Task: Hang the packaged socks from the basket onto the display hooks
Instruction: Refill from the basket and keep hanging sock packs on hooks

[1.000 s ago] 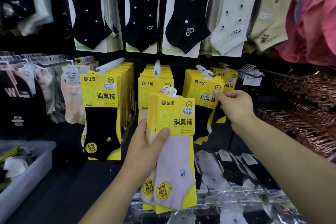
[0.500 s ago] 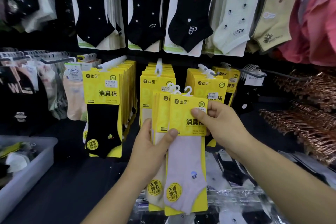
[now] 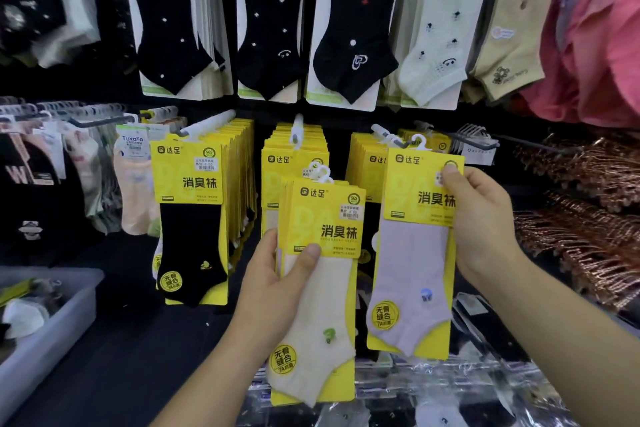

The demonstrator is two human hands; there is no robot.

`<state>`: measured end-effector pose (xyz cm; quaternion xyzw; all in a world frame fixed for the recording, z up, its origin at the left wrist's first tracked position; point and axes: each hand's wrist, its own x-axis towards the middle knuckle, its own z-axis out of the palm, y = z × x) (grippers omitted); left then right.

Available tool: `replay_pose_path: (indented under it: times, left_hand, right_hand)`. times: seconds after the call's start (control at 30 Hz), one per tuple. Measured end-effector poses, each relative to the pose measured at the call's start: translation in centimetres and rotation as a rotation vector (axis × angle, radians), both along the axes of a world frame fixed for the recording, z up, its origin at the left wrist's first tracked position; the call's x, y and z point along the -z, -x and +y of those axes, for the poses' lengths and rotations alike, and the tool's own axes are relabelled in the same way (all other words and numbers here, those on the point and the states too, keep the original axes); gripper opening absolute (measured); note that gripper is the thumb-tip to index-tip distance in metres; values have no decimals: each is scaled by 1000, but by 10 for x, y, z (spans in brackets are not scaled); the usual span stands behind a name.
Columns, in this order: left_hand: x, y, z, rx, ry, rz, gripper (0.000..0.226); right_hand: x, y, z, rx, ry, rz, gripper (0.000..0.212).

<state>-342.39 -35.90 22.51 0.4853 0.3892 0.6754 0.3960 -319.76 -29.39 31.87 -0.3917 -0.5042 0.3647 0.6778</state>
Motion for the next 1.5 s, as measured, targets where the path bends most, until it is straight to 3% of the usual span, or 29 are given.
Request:
replay_pose_path:
  times: [0.1, 0.37, 0.67, 0.9, 0.97, 1.1, 1.17, 1.43, 1.5]
  left_hand:
    - [0, 0, 0, 7, 3, 2, 30]
    - [-1, -1, -1, 10, 16, 7, 16]
    - [-3, -2, 0, -2, 15, 19, 14]
    - [-3, -2, -2, 14, 22, 21, 16]
    - [-3, -3, -2, 12, 22, 27, 13]
    - [-4, -6, -2, 4, 12, 30, 17]
    - [-4, -8, -3, 19, -7, 16, 21]
    - [-2, -8, -2, 82, -6, -145, 38]
    - [-1, -7, -1, 56, -3, -120, 39]
  right_hand:
    - [2, -5, 6, 40, 21, -18, 30]
    - [4, -5, 30, 63, -22, -209, 20]
    - [6, 7, 49, 113, 46, -385, 48]
    - [9, 7, 39, 285, 102, -304, 39]
    - [9, 13, 23, 224, 52, -313, 38]
    - [12, 38, -11, -142, 111, -462, 57]
    - [16, 47, -18, -177, 122, -475, 49]
    - [24, 44, -12, -233, 224, -224, 37]
    - [24, 40, -11, -271, 248, -176, 24]
